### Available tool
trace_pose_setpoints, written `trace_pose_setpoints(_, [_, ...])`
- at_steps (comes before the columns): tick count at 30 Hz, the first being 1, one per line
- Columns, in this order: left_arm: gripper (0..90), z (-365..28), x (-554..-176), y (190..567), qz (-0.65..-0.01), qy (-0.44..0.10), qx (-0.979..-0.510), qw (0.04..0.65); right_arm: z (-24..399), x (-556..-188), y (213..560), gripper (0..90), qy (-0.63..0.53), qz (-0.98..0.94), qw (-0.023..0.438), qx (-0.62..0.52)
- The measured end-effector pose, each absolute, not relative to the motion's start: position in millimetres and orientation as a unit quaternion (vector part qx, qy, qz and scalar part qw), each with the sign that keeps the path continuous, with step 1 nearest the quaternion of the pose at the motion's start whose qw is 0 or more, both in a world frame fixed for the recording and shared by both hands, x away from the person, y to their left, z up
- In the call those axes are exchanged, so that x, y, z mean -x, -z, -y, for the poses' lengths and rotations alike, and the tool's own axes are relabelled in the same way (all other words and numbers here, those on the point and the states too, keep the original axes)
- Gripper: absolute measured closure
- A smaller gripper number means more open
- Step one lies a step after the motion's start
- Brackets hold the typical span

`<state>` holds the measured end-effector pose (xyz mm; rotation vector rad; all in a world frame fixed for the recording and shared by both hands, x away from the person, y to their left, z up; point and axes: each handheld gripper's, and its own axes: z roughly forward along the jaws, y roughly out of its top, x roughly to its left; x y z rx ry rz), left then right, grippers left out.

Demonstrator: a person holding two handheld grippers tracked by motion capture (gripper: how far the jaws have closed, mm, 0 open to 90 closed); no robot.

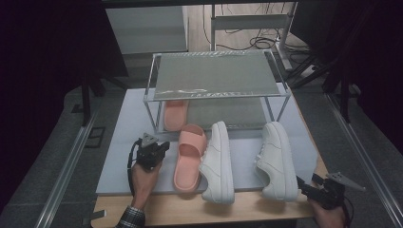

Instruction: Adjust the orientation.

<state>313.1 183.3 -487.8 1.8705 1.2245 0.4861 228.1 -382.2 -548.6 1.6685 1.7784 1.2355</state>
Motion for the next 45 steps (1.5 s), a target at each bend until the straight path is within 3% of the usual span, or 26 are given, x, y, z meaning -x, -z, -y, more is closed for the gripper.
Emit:
trace_pose_setpoints(13, [89.5, -167.0, -282.3, 485.4, -0.453, -0.168, -0.762, 0.431, 382.1, -228.0, 548.6, 18.6, -0.442, -0.637, 0.202, -0.598])
trace_pose_setpoints(25, [89.4, -142.1, -297.3, 496.5, -0.443, -0.170, -0.773, 0.421, 382.2, -228.0, 548.6, 18.6, -0.443, -0.637, 0.202, -0.598])
trace_pose_setpoints(45, [89.3, -156.3, -294.8, 491.2, -0.454, -0.189, -0.769, 0.409, 382.2, -228.0, 548.6, 18.6, -0.443, -0.637, 0.202, -0.598])
